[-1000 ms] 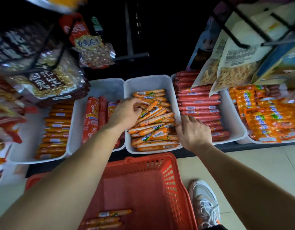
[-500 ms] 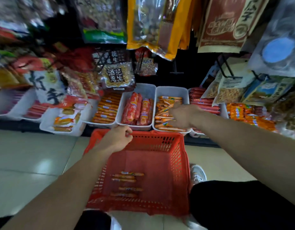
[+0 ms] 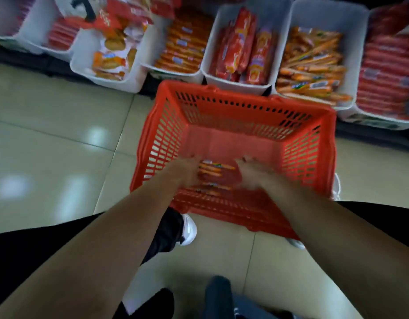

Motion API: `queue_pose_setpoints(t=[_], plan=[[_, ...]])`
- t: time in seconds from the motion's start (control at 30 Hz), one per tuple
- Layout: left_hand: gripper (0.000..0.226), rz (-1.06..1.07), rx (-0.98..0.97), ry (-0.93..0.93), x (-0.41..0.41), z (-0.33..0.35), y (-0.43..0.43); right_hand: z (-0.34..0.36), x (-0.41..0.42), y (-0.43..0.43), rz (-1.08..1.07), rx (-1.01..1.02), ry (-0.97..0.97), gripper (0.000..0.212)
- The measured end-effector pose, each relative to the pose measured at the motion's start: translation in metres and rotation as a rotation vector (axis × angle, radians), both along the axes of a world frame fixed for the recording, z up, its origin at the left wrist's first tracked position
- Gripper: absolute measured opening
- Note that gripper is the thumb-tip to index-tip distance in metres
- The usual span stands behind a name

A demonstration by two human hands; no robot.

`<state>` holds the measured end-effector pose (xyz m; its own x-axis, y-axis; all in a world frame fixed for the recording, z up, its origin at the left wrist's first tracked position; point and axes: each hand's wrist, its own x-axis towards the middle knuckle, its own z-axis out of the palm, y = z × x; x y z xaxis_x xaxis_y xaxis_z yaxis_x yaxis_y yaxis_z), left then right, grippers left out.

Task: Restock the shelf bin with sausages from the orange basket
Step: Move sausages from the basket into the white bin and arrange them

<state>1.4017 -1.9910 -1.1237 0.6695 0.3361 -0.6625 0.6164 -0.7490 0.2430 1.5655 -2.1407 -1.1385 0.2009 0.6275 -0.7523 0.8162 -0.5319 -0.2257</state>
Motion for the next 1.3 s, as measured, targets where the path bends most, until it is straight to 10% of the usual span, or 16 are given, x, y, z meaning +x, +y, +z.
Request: queue_pose_setpoints(t=[0.4,1.3], plan=[[0.115,-0.054,0.001,0.094,0.001,-0.091,0.037,-0.116,-0.058,0.030,0.172,0.300,-0.197,0.118],[0.101,0.145,-0.191,0.075,0.022,-0.049,0.040,-0.054,0.009,0.037,0.085,0.019,0.105,0.033]])
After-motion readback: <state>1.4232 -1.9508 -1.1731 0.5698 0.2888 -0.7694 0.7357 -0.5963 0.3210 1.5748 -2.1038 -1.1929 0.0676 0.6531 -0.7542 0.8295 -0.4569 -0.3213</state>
